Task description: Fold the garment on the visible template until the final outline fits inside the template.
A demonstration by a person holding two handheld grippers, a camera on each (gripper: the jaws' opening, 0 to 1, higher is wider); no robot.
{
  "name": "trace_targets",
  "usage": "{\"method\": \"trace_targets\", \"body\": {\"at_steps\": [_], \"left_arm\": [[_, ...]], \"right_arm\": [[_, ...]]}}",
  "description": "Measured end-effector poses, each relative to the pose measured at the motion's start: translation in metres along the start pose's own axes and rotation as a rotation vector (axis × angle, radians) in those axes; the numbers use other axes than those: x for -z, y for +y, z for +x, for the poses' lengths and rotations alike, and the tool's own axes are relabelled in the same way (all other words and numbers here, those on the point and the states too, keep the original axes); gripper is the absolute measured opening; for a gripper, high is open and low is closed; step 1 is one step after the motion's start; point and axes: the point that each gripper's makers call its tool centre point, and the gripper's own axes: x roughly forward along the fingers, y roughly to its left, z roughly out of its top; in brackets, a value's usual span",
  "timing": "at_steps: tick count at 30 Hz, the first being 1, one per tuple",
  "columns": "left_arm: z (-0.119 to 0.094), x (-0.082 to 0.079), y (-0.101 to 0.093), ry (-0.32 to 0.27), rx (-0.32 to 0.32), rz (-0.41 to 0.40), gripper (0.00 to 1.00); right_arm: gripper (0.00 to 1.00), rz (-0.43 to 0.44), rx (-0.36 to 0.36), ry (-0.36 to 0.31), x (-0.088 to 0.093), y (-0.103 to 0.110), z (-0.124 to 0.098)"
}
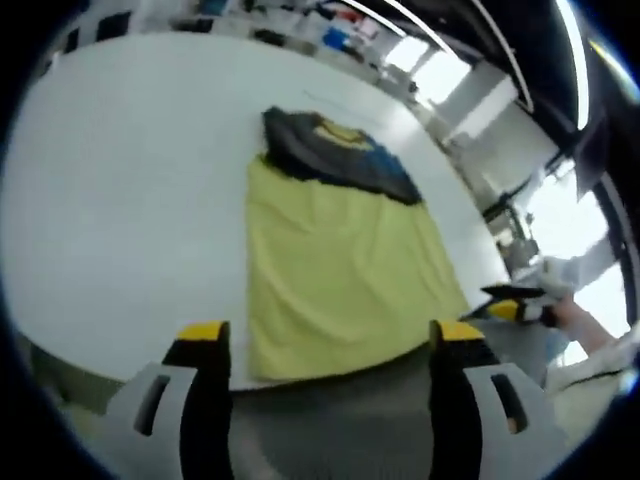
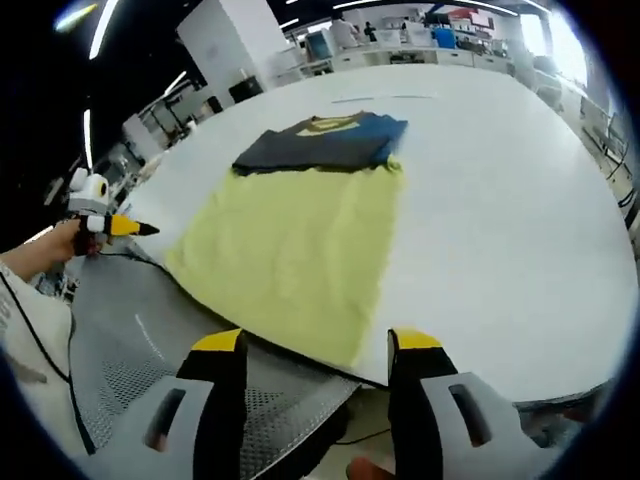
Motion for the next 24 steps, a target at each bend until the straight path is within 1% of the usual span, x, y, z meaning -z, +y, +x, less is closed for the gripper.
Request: {"method": "trace_targets", "body": {"at_steps": [2, 3, 4, 5, 7, 10, 12, 14, 15, 17, 18, 19, 21, 24], "left_arm": [[0.003, 0.001, 0.005, 0.009, 0.000, -0.029, 0.76], [0.003, 0.001, 0.007, 0.010, -0.002, -0.030, 0.77], [0.004, 0.002, 0.009, 0.019, -0.005, -0.037, 0.79], [0.004, 0.003, 0.010, 0.026, -0.004, -0.046, 0.79], [0.005, 0.007, 0.009, 0.043, 0.007, -0.077, 0.73], [0.008, 0.008, 0.010, 0.056, 0.010, -0.106, 0.67], [0.010, 0.007, 0.007, 0.059, 0.027, -0.143, 0.65], [0.011, 0.009, 0.006, 0.076, 0.043, -0.181, 0.65], [0.012, 0.011, 0.008, 0.090, 0.054, -0.220, 0.65], [0.014, 0.013, 0.009, 0.102, 0.069, -0.291, 0.63], [0.014, 0.013, 0.009, 0.103, 0.074, -0.304, 0.63], [0.015, 0.013, 0.011, 0.109, 0.091, -0.359, 0.61], [0.016, 0.014, 0.012, 0.121, 0.109, -0.393, 0.57], [0.019, 0.017, 0.018, 0.130, 0.095, -0.402, 0.51]], "right_arm": [[0.51, 0.057, -0.015, 0.012, 0.005, -0.003, 0.004], [0.50, 0.072, -0.011, 0.023, 0.007, -0.005, 0.005], [0.48, 0.071, -0.001, 0.027, 0.008, -0.009, 0.006], [0.47, 0.073, 0.005, 0.030, 0.009, -0.012, 0.006], [0.45, 0.099, 0.003, 0.045, 0.013, -0.016, 0.008], [0.44, 0.139, -0.008, 0.066, 0.018, -0.018, 0.013], [0.42, 0.161, -0.011, 0.071, 0.020, -0.020, 0.016], [0.35, 0.186, -0.017, 0.068, 0.019, -0.021, 0.018], [0.32, 0.230, -0.026, 0.071, 0.019, -0.019, 0.019], [0.30, 0.254, -0.039, 0.063, 0.016, -0.019, 0.019], [0.29, 0.257, -0.042, 0.060, 0.016, -0.019, 0.020], [0.29, 0.284, -0.055, 0.057, 0.014, -0.018, 0.020], [0.26, 0.294, -0.067, 0.063, 0.015, -0.017, 0.022], [0.22, 0.277, -0.072, 0.078, 0.016, -0.018, 0.023]]}}
